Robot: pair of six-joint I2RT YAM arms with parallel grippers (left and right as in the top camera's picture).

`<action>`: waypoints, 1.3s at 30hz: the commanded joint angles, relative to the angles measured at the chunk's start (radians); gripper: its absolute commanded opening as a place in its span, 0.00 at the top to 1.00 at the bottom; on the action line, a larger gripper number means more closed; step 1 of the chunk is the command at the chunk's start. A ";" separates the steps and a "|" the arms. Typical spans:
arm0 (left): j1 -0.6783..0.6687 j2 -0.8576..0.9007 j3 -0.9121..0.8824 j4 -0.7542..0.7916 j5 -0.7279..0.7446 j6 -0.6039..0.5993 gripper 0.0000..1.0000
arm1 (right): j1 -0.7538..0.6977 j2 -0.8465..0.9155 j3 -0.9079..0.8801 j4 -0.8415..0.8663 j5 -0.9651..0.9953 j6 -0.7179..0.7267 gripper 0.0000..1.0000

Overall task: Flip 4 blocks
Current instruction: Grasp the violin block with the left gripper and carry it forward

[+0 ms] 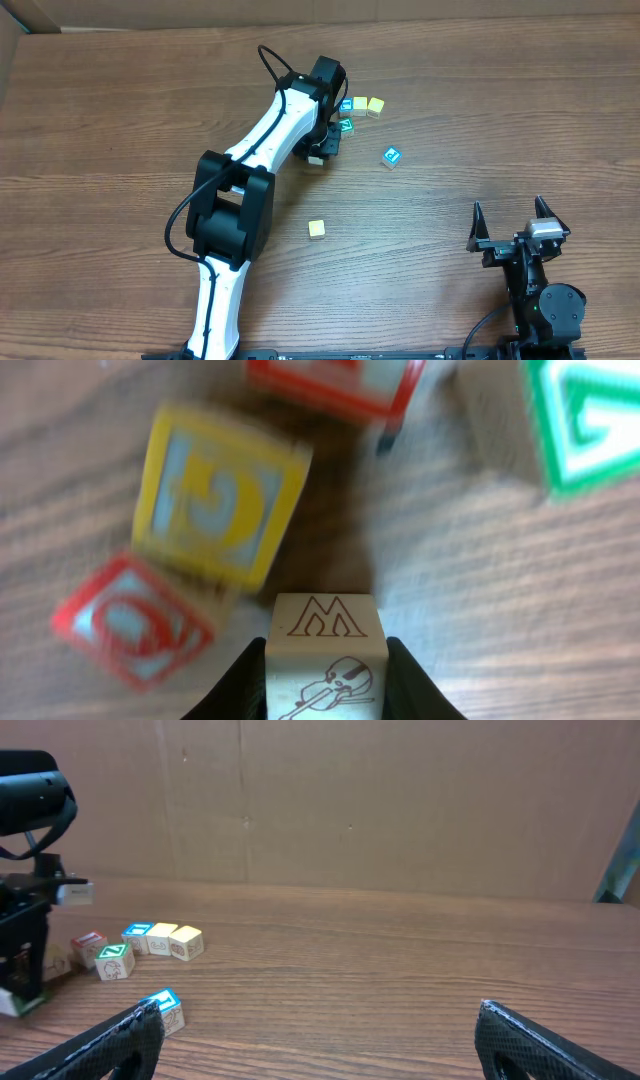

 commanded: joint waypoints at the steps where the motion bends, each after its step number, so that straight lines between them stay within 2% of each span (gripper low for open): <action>1: -0.002 -0.098 -0.004 -0.051 -0.010 -0.005 0.79 | -0.005 -0.008 -0.010 0.006 -0.002 -0.001 0.00; 7: -0.002 -0.213 -0.004 -0.179 -0.018 -0.009 0.79 | -0.005 -0.008 -0.010 0.006 -0.002 0.000 0.00; 16: -0.002 -0.378 -0.004 -0.396 -0.095 -0.114 0.79 | -0.005 -0.008 -0.010 0.006 -0.002 0.000 0.00; 24: -0.003 -0.418 -0.014 -0.558 -0.126 -0.204 0.80 | -0.005 -0.008 -0.010 0.006 -0.002 -0.001 0.00; 32: -0.041 -0.418 -0.162 -0.564 -0.127 -0.259 0.81 | -0.005 -0.008 -0.010 0.006 -0.002 0.000 0.00; 39: -0.048 -0.418 -0.352 -0.461 -0.124 -0.270 0.83 | -0.005 -0.008 -0.010 0.006 -0.002 0.000 0.00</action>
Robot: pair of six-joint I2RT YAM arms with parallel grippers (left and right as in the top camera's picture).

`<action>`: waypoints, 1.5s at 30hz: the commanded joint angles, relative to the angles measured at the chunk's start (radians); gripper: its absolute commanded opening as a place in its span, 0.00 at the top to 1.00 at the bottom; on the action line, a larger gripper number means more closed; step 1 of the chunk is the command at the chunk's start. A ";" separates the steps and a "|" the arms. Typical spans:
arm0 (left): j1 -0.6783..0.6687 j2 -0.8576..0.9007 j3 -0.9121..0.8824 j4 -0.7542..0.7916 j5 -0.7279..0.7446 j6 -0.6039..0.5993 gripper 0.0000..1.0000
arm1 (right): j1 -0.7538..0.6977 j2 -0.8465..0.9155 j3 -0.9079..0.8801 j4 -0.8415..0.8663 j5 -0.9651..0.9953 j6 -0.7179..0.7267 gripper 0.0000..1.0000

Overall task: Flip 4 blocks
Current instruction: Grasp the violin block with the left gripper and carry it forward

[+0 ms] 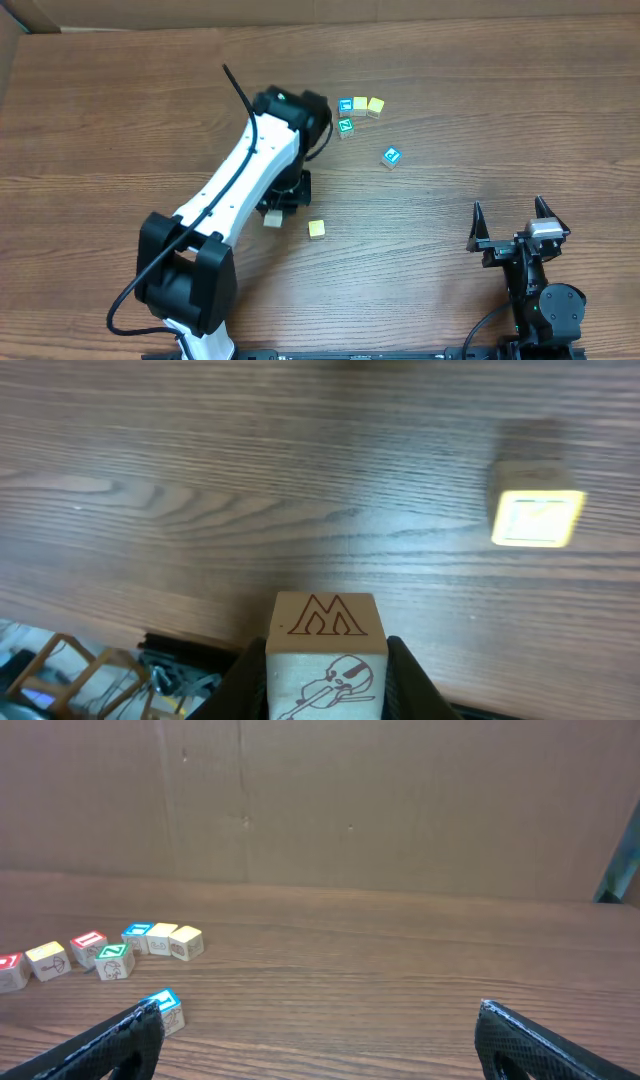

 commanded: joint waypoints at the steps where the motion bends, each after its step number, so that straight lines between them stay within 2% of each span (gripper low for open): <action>1: 0.000 -0.020 -0.084 0.041 -0.013 -0.033 0.84 | -0.005 -0.008 -0.011 0.006 -0.002 0.000 0.00; 8: 0.001 -0.020 -0.172 0.182 0.074 -0.032 0.85 | -0.005 -0.008 -0.011 0.006 -0.002 0.000 0.00; 17: 0.009 -0.020 -0.282 0.355 0.073 -0.061 0.86 | -0.005 -0.008 -0.011 0.006 -0.002 0.000 0.00; 26: 0.009 -0.019 -0.351 0.428 0.081 -0.085 0.87 | -0.005 -0.008 -0.011 0.006 -0.002 -0.001 0.00; 40: 0.018 -0.020 -0.349 0.438 0.142 -0.070 0.57 | -0.005 -0.008 -0.011 0.006 -0.002 0.000 0.00; 42: 0.043 -0.020 -0.328 0.424 0.183 -0.030 0.56 | -0.005 -0.008 -0.011 0.006 -0.002 -0.001 0.00; 45: 0.114 -0.020 -0.248 0.369 0.193 -0.016 0.60 | -0.005 -0.008 -0.011 0.006 -0.002 0.000 0.00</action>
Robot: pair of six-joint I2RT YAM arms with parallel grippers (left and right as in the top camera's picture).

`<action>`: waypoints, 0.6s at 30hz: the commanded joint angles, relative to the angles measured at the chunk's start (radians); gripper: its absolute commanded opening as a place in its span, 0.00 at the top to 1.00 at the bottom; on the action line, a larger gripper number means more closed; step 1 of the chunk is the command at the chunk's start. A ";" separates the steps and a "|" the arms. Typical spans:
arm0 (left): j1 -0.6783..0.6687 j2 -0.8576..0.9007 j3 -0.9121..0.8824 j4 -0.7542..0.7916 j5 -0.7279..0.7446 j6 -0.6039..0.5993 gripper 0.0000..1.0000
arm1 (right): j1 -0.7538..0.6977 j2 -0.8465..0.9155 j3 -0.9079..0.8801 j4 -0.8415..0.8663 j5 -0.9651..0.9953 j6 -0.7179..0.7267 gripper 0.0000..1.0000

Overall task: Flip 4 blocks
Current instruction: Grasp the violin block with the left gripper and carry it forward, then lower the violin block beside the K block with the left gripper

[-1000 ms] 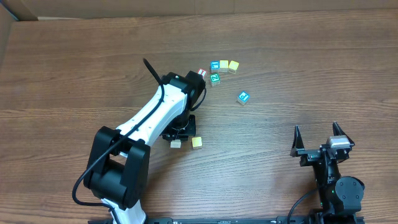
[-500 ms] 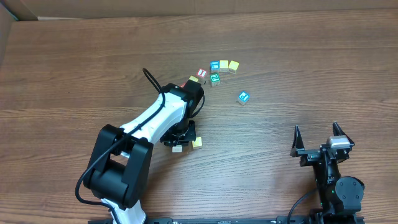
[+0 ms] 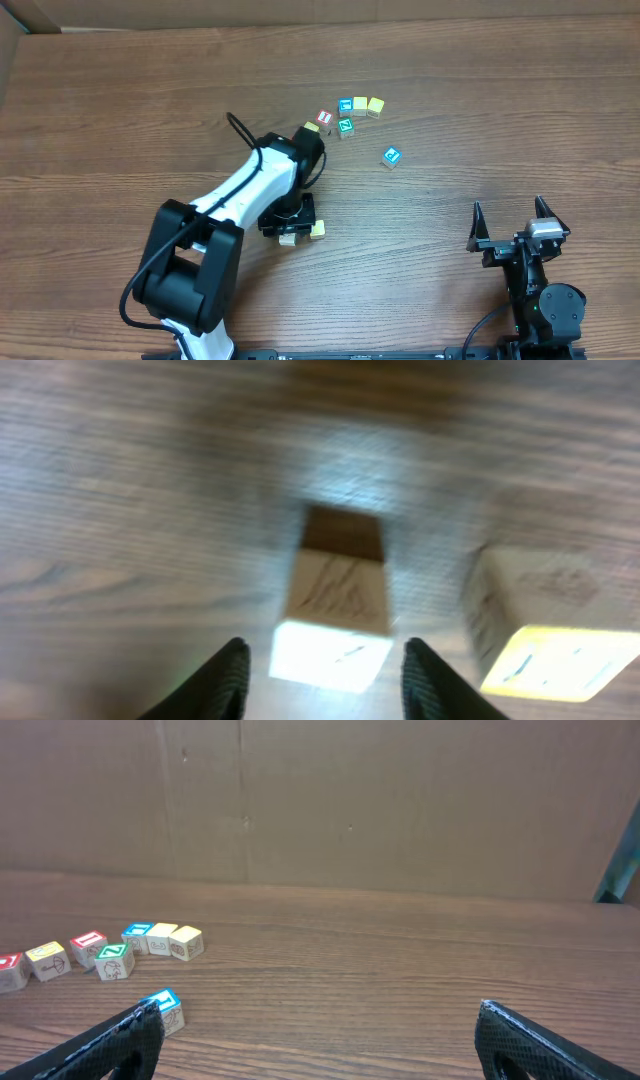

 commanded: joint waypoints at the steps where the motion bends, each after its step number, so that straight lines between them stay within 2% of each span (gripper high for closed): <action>1: 0.092 -0.018 0.113 -0.041 0.035 0.032 0.61 | -0.005 -0.008 -0.010 0.007 -0.002 0.000 0.00; 6: 0.185 -0.018 0.232 -0.098 0.054 0.063 0.61 | -0.005 -0.008 -0.010 0.007 -0.002 -0.001 0.00; 8: 0.199 -0.018 0.235 -0.109 0.051 0.082 0.66 | -0.005 -0.008 -0.010 0.007 -0.002 0.000 0.00; 10: 0.204 -0.018 0.221 -0.124 0.034 0.101 0.95 | -0.005 -0.008 -0.010 0.006 -0.002 0.000 0.00; 14: 0.204 -0.018 0.161 -0.146 -0.029 0.100 0.96 | -0.005 -0.008 -0.010 0.007 -0.002 0.000 0.00; 18: 0.204 -0.018 0.061 -0.114 -0.020 0.099 0.95 | -0.005 -0.008 -0.010 0.007 -0.002 0.000 0.00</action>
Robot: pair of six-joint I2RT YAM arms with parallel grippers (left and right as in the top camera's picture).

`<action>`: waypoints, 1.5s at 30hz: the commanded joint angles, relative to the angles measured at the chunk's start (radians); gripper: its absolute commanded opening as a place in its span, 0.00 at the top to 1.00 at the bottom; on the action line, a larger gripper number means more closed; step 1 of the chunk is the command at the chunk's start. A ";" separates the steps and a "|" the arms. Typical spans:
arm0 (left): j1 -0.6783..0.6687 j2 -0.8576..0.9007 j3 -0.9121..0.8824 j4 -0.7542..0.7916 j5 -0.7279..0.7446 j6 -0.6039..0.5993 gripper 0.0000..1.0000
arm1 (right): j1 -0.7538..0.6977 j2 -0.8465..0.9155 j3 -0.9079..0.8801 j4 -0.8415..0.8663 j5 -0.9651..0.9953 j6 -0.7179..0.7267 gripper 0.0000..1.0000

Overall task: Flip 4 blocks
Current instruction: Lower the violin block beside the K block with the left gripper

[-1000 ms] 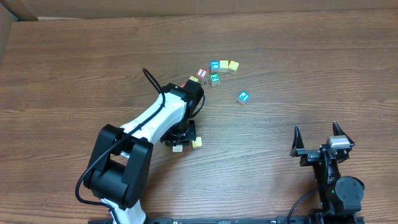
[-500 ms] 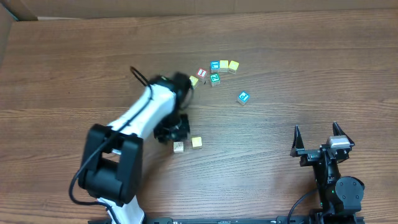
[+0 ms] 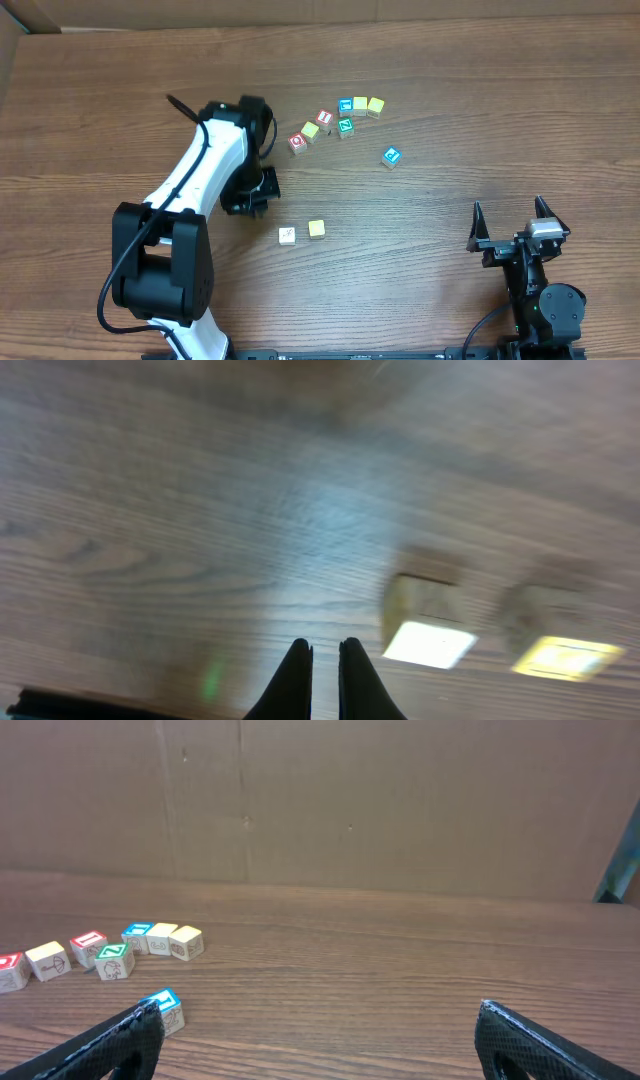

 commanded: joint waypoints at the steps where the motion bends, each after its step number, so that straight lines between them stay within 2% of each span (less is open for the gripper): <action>1: 0.000 -0.015 -0.086 0.026 -0.008 0.019 0.96 | -0.005 -0.008 -0.010 0.006 -0.002 0.000 0.00; 6: 0.000 -0.015 -0.161 0.084 0.023 0.019 0.96 | -0.005 -0.008 -0.010 0.006 -0.002 0.000 0.00; 14: -0.002 -0.015 -0.164 0.096 0.076 0.019 0.96 | -0.005 -0.008 -0.010 0.006 -0.002 0.000 0.00; 26: -0.003 -0.015 -0.171 0.006 0.079 0.028 0.96 | -0.005 -0.008 -0.010 0.006 -0.002 0.000 0.00; 36: -0.003 -0.015 -0.280 0.182 0.150 0.026 0.96 | -0.005 -0.008 -0.010 0.006 -0.002 0.000 0.00; 45: -0.003 -0.015 -0.298 0.202 0.188 0.026 0.96 | -0.005 -0.008 -0.010 0.006 -0.002 0.000 0.00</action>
